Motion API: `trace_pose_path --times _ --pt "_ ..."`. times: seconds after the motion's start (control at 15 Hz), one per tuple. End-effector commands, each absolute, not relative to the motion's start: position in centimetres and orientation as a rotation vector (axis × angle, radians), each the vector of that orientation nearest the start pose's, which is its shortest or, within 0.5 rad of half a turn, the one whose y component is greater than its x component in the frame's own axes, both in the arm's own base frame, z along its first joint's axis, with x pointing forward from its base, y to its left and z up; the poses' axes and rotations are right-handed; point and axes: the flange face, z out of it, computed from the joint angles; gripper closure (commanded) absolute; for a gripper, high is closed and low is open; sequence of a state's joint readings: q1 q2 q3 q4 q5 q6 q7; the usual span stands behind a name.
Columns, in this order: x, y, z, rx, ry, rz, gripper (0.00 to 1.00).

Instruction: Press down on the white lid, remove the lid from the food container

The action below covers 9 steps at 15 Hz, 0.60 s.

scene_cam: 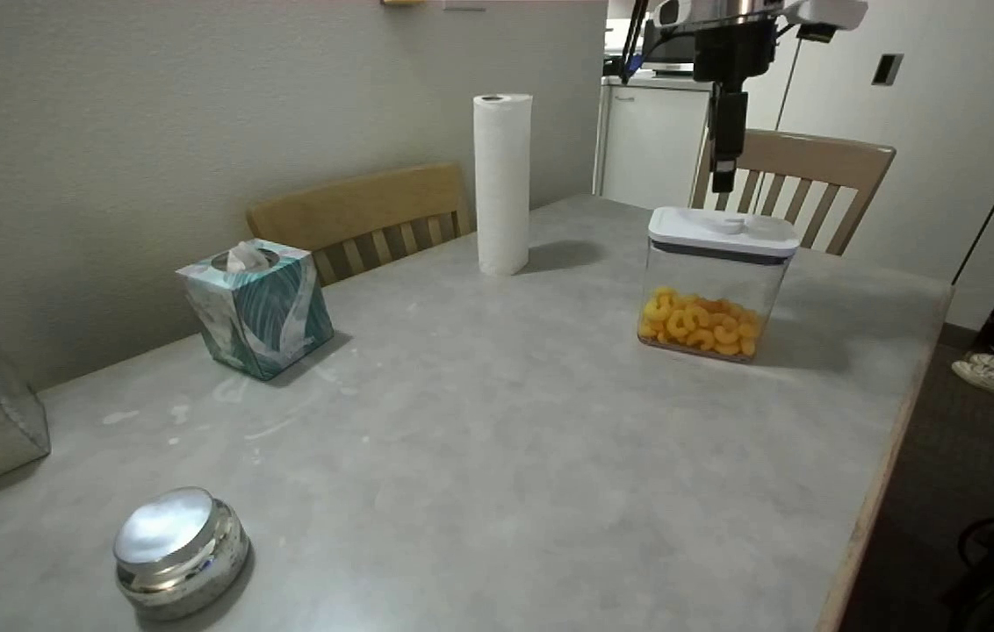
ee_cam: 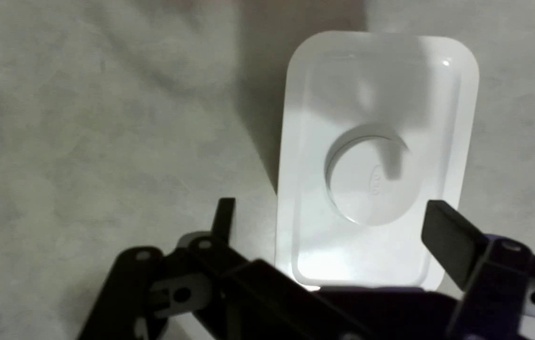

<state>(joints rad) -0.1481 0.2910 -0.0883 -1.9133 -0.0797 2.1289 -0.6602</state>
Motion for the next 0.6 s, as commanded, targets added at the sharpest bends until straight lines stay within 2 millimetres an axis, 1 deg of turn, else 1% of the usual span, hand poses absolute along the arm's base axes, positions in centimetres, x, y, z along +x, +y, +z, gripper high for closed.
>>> trace_pose_path --times 0.0,0.53 --pt "59.1 -14.4 33.8 -3.106 -0.748 0.159 0.00" --pt "59.5 -15.1 31.2 -3.120 -0.727 0.121 0.00"
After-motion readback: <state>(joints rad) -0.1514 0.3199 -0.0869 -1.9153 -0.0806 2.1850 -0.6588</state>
